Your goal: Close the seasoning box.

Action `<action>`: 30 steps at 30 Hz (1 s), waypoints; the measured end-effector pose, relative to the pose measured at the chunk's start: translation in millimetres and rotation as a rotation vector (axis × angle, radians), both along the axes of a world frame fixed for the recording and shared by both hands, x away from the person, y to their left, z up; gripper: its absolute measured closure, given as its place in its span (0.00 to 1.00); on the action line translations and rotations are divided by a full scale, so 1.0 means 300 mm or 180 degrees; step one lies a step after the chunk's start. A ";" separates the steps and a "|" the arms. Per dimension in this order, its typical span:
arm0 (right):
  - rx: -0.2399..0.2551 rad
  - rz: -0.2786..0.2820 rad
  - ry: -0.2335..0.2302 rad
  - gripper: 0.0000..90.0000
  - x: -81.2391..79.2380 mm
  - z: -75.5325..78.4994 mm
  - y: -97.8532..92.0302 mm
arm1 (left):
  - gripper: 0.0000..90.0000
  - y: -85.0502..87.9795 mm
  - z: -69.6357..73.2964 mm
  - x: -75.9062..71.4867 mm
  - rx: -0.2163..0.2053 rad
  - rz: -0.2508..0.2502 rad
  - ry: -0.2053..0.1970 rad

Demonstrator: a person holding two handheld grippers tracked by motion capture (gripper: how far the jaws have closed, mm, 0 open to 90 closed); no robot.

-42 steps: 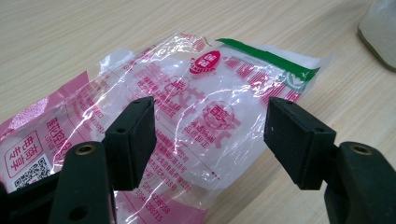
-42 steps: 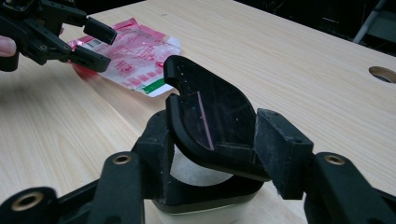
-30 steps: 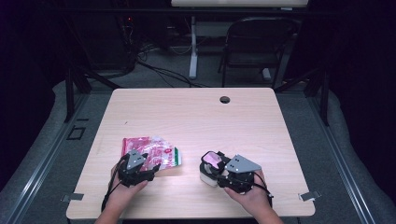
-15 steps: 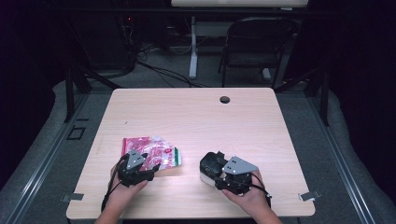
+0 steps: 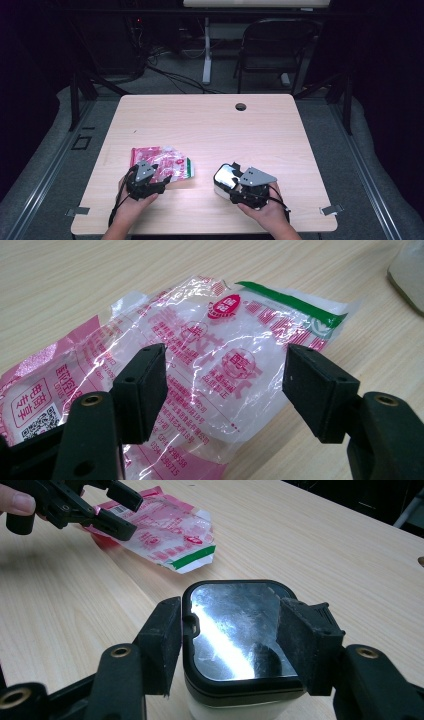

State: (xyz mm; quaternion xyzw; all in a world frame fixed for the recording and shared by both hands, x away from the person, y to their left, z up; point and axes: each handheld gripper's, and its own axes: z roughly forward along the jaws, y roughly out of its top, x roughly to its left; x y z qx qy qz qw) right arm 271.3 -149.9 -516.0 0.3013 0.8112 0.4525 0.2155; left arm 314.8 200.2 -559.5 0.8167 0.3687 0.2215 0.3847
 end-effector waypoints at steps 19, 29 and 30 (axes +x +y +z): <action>0.0044 -0.0024 0.0023 0.49 0.005 -0.002 -0.007 | 0.38 0.001 -0.003 0.002 -0.0005 0.0014 -0.0004; 0.0096 -0.0094 0.0010 0.49 0.010 0.009 -0.030 | 0.38 0.006 -0.001 0.003 -0.0012 0.0034 -0.0004; 0.0094 -0.0111 0.0014 0.49 0.011 0.012 -0.036 | 0.38 0.006 -0.001 0.003 -0.0015 0.0039 -0.0006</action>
